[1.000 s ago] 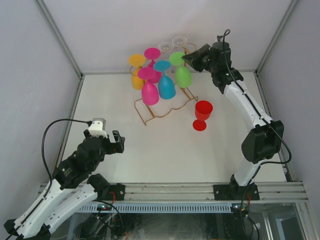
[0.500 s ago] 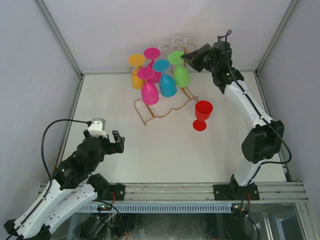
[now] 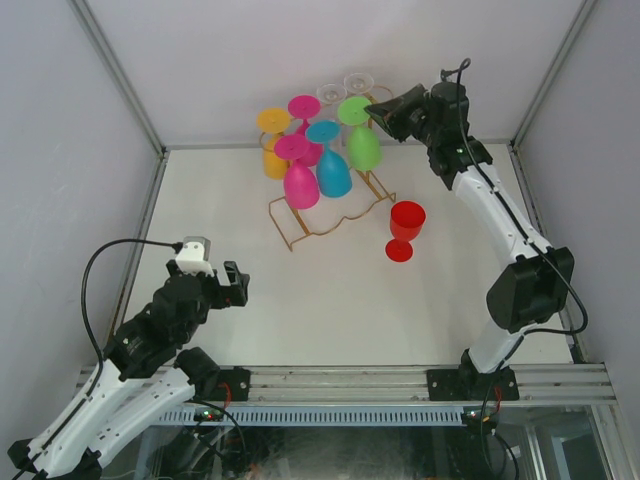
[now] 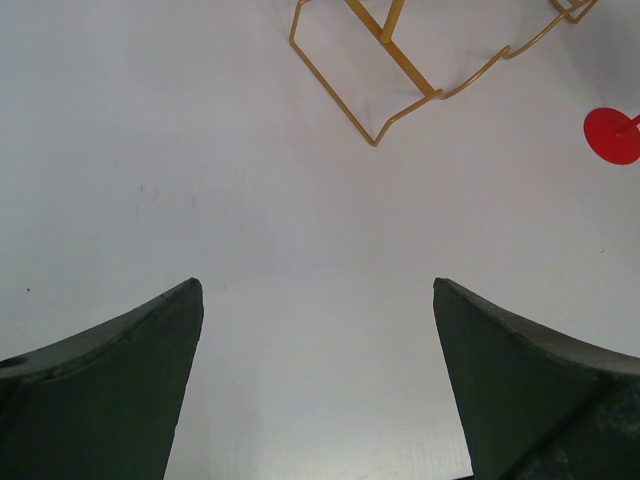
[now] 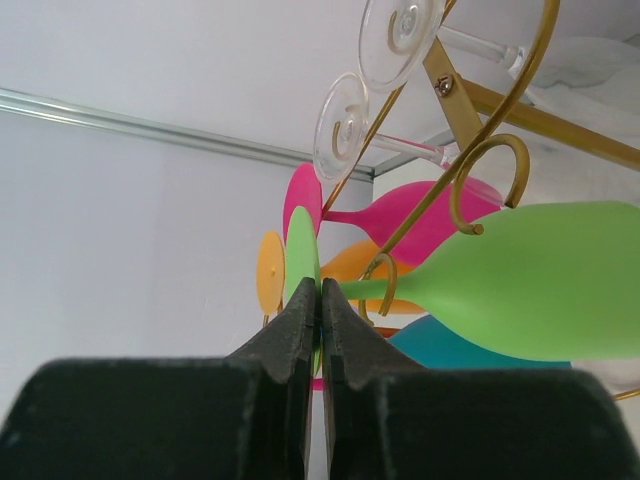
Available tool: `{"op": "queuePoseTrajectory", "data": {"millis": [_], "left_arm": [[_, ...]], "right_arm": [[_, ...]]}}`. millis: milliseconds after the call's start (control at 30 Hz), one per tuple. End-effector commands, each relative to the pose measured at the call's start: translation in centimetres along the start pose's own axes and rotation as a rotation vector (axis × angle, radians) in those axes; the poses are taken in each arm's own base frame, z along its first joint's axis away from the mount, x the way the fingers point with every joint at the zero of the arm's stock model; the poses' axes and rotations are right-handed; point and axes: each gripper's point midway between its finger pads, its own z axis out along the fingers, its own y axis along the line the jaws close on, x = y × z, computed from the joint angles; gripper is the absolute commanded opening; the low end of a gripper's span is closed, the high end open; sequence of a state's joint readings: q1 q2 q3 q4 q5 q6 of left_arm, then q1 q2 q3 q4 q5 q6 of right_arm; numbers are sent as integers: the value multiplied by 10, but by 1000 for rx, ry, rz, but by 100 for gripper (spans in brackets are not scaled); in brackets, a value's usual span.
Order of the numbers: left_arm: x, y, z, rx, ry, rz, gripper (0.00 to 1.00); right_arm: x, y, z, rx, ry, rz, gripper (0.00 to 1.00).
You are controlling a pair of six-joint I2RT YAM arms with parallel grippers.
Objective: Take the wine glass off the wine glass rack
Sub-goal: Pick up the wine glass from the wine rack.
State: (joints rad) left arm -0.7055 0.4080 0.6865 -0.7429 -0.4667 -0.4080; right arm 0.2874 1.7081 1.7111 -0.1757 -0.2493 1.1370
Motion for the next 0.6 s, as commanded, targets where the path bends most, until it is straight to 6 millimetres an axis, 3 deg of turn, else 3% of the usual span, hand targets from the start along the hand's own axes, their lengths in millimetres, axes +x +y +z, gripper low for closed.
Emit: {"op": "queuePoseTrajectory", "data": {"millis": [0, 567], "left_arm": [[-15, -6, -2, 22, -41, -27, 100], [-15, -6, -1, 22, -39, -23, 100]], "right_arm": [[-16, 32, -24, -76, -63, -29, 0], [-7, 24, -27, -61, -30, -32, 0]]}}
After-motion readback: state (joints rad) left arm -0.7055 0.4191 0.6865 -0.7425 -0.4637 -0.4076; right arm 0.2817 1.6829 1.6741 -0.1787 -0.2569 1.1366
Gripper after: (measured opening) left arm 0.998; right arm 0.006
